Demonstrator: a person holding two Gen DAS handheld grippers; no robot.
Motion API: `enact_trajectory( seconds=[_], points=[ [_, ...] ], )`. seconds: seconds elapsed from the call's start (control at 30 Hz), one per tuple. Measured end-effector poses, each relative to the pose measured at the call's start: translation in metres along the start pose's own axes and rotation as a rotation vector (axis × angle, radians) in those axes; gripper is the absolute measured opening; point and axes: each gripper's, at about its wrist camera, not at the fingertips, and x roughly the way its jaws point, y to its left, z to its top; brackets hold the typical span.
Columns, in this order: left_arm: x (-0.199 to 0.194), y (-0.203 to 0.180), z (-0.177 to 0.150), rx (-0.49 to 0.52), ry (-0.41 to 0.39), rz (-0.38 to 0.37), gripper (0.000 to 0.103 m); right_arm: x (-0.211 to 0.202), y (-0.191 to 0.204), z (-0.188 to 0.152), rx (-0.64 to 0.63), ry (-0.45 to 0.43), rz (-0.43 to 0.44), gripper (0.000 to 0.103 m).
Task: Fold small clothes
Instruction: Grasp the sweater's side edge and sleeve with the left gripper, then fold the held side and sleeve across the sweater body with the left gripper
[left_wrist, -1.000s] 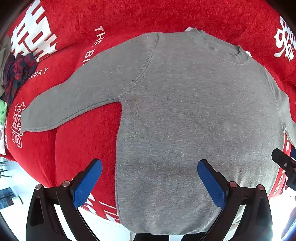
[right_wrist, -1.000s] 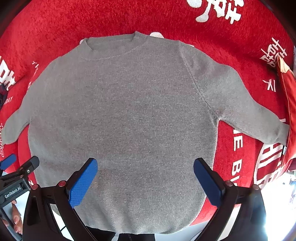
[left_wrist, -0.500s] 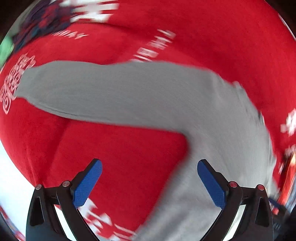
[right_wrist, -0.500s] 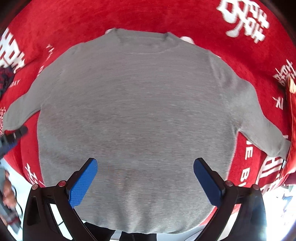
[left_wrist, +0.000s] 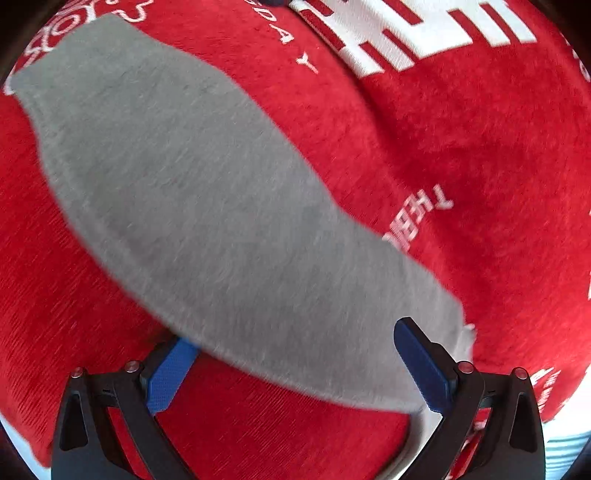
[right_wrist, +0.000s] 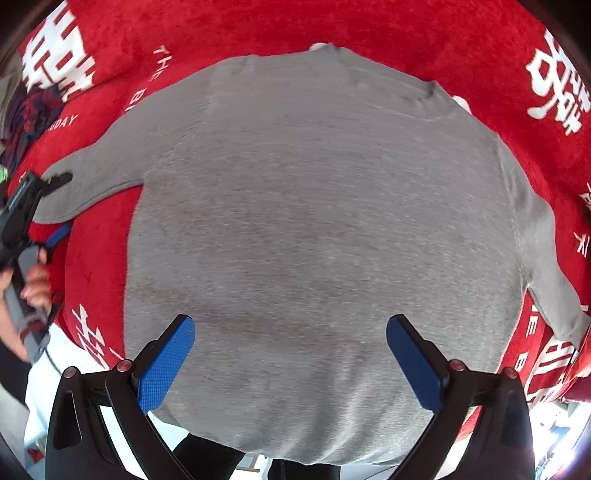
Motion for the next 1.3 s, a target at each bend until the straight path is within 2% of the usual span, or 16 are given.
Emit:
enact_trajectory(
  seconds=[0.07, 0.13, 0.17, 0.2, 0.27, 0.37, 0.47, 0.6, 0.7, 0.8, 0.9, 1.0, 1.07, 1.2, 1.27, 1.3],
  points=[
    [-0.005, -0.001, 0.005, -0.006, -0.049, 0.013, 0.086, 0.002, 0.005, 0.0, -0.005, 0.003, 0.005, 0.103],
    [-0.011, -0.005, 0.009, 0.033, -0.098, 0.093, 0.024, 0.006, 0.011, 0.001, -0.011, 0.005, 0.009, 0.103],
    [-0.011, -0.004, 0.012, 0.047, -0.107, 0.123, 0.01, 0.007, 0.014, 0.001, -0.014, 0.005, 0.013, 0.103],
    [-0.013, -0.002, 0.014, 0.047, -0.113, 0.122, 0.006, 0.007, 0.017, -0.001, -0.017, 0.007, 0.02, 0.103],
    [-0.019, -0.001, 0.018, 0.062, -0.138, 0.075, 0.006, 0.007, 0.02, -0.001, -0.019, 0.008, 0.032, 0.103],
    [-0.036, -0.029, 0.014, 0.199, -0.205, 0.085, 0.006, 0.004, 0.023, -0.002, -0.016, -0.009, 0.042, 0.103],
    [-0.049, -0.073, 0.006, 0.347, -0.254, 0.075, 0.006, 0.001, 0.013, -0.005, 0.015, -0.017, 0.04, 0.103],
    [-0.058, -0.153, -0.017, 0.571, -0.281, 0.0, 0.006, -0.005, -0.013, -0.006, 0.089, -0.036, 0.053, 0.103],
    [-0.052, -0.212, -0.043, 0.717, -0.252, -0.078, 0.006, -0.009, -0.036, -0.011, 0.156, -0.052, 0.056, 0.103],
    [-0.028, -0.272, -0.089, 0.872, -0.187, -0.153, 0.006, -0.014, -0.069, -0.016, 0.226, -0.069, 0.058, 0.103],
    [0.012, -0.315, -0.146, 0.997, -0.077, -0.183, 0.006, -0.013, -0.104, -0.018, 0.283, -0.071, 0.043, 0.103],
    [0.063, -0.333, -0.192, 1.061, 0.044, -0.112, 0.006, -0.009, -0.135, -0.021, 0.314, -0.066, 0.015, 0.103],
    [0.099, -0.335, -0.212, 1.091, 0.114, -0.018, 0.006, -0.003, -0.153, -0.023, 0.322, -0.064, -0.009, 0.103],
    [0.12, -0.322, -0.223, 1.091, 0.109, 0.124, 0.007, 0.01, -0.181, -0.025, 0.351, -0.045, -0.01, 0.103],
    [0.116, -0.316, -0.222, 1.077, 0.102, 0.143, 0.042, 0.012, -0.187, -0.023, 0.349, -0.045, -0.02, 0.103],
    [0.111, -0.316, -0.221, 1.075, 0.097, 0.158, 0.096, 0.012, -0.188, -0.021, 0.341, -0.05, -0.027, 0.103]
  ],
)
